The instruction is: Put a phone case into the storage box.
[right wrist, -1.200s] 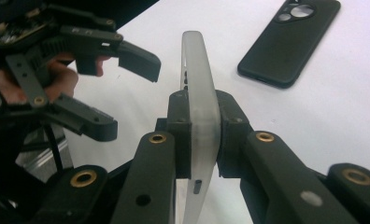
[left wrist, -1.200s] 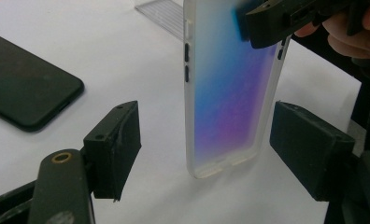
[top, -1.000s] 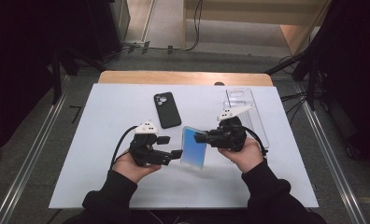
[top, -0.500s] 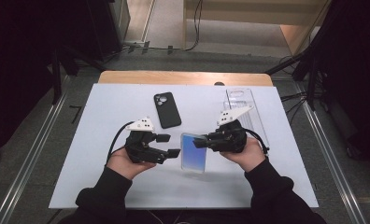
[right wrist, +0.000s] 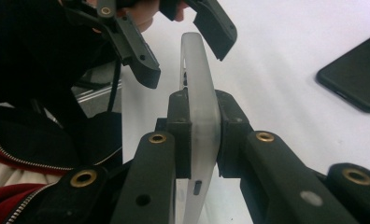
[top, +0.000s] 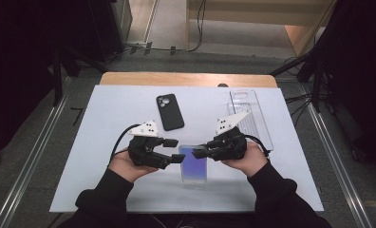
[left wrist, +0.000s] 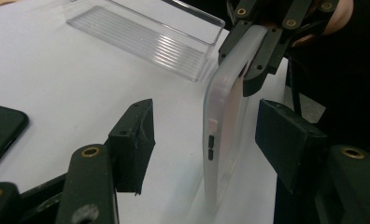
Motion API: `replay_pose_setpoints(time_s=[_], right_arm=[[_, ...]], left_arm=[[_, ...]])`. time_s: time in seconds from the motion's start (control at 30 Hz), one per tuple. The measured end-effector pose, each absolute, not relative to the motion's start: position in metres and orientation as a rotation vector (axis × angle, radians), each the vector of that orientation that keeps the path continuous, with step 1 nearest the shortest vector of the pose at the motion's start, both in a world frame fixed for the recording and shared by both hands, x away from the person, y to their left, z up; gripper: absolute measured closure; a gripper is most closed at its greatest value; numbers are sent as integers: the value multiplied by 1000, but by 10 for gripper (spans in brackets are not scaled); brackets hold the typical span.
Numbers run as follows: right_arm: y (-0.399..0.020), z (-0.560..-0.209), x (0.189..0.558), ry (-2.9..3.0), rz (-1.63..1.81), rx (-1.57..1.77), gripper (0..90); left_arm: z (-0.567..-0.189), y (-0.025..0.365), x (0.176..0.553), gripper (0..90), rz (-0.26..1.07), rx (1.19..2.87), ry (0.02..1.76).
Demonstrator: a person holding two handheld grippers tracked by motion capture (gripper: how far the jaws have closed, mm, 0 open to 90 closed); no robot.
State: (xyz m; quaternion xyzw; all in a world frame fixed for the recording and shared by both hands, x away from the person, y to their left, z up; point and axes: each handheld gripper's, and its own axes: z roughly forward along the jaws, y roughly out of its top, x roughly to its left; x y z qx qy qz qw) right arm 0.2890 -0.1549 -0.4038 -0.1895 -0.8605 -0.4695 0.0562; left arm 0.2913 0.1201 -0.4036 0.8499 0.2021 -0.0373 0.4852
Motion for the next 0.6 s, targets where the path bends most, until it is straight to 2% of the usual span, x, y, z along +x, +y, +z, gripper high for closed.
replay_pose_setpoints(time_s=[0.3, 0.33, 0.43, 0.6], right_arm=[[-151, -405, 287, -2607, -1408, -519, 765], [-150, -405, 287, -2601, -1406, -507, 765], [-149, -405, 287, -2600, -1407, -495, 765], [-147, -405, 287, -2587, -1400, -459, 765]], left_arm=[[-405, 121, 293, 526, -137, 2057, 426], [-405, 121, 293, 563, -149, 2055, 404], [-406, 120, 293, 587, -168, 2056, 392], [-406, 120, 293, 718, -189, 2075, 366]])
